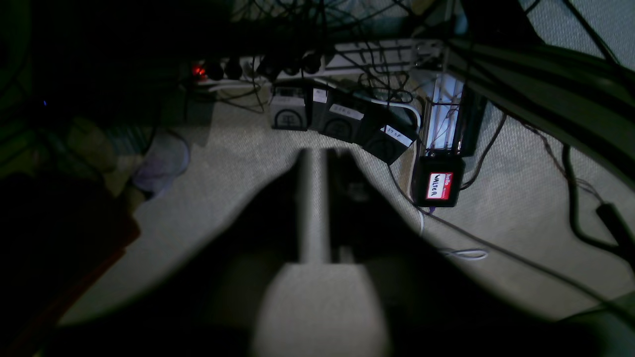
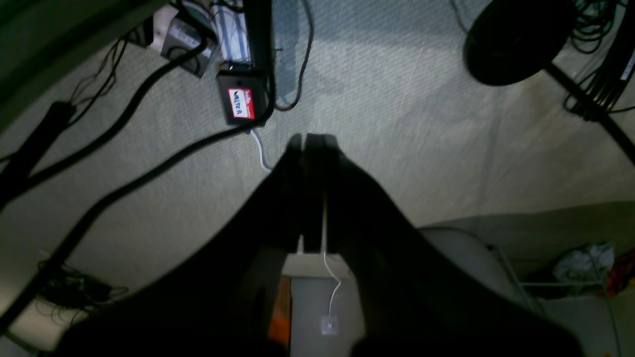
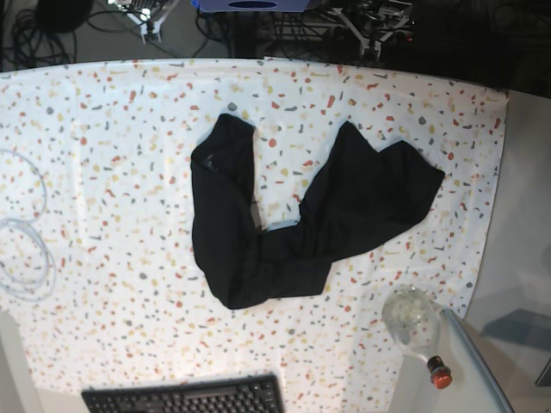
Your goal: Layout the t-shirt on the table in an organized manner, then fold the t-shirt properly
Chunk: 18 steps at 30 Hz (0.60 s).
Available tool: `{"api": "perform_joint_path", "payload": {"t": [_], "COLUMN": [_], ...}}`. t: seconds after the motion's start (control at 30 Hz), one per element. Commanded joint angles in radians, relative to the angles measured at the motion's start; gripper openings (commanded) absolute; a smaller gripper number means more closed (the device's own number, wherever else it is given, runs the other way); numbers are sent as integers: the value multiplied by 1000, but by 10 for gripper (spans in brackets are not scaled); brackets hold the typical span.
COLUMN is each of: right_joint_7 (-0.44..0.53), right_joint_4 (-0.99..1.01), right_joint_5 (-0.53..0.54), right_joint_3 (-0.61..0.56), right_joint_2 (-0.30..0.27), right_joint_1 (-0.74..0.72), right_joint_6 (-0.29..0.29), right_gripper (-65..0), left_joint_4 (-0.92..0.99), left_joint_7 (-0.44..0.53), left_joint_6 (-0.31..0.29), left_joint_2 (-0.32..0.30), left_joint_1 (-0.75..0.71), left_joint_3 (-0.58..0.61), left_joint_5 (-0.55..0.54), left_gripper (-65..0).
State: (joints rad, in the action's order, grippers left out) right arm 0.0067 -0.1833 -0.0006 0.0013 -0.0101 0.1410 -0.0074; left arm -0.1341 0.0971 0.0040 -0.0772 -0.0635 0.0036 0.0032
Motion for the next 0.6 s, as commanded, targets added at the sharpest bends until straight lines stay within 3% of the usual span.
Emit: {"api": "perform_joint_path", "payload": {"t": [0.0, 0.13, 0.23, 0.37, 0.43, 0.53, 0.57], "right_joint_7": [0, 0, 0, 0, 0, 0, 0], "right_joint_4": [0, 0, -6, -6, -6, -5, -5], "right_joint_5": [3, 3, 3, 1, 1, 0, 0], "right_joint_3": [4, 4, 4, 3, 1, -1, -1], "right_joint_2": [0, 2, 2, 0, 0, 0, 0], "right_joint_1": [7, 9, 22, 27, 29, 29, 29], "right_joint_6": [1, 1, 1, 1, 1, 1, 1], "right_gripper": [-650, -650, -650, -650, -650, -650, -650], "left_joint_4": [1, -3, -3, -3, -3, -3, -3], "left_joint_7": [3, 11, 13, 14, 14, 14, 14], "left_joint_6": [3, -11, -57, -66, -66, -65, -65], "left_joint_2": [1, 0, -8, -8, -6, -5, -6], "left_joint_1": [-5, -16, -19, -26, -28, -28, -28], "left_joint_3": [2, 6, 54, 92, 89, 89, 88], "left_joint_5": [4, 10, 37, 34, 34, 33, 33], "left_gripper": [-438, -140, -132, -232, -349, -638, -650]}}
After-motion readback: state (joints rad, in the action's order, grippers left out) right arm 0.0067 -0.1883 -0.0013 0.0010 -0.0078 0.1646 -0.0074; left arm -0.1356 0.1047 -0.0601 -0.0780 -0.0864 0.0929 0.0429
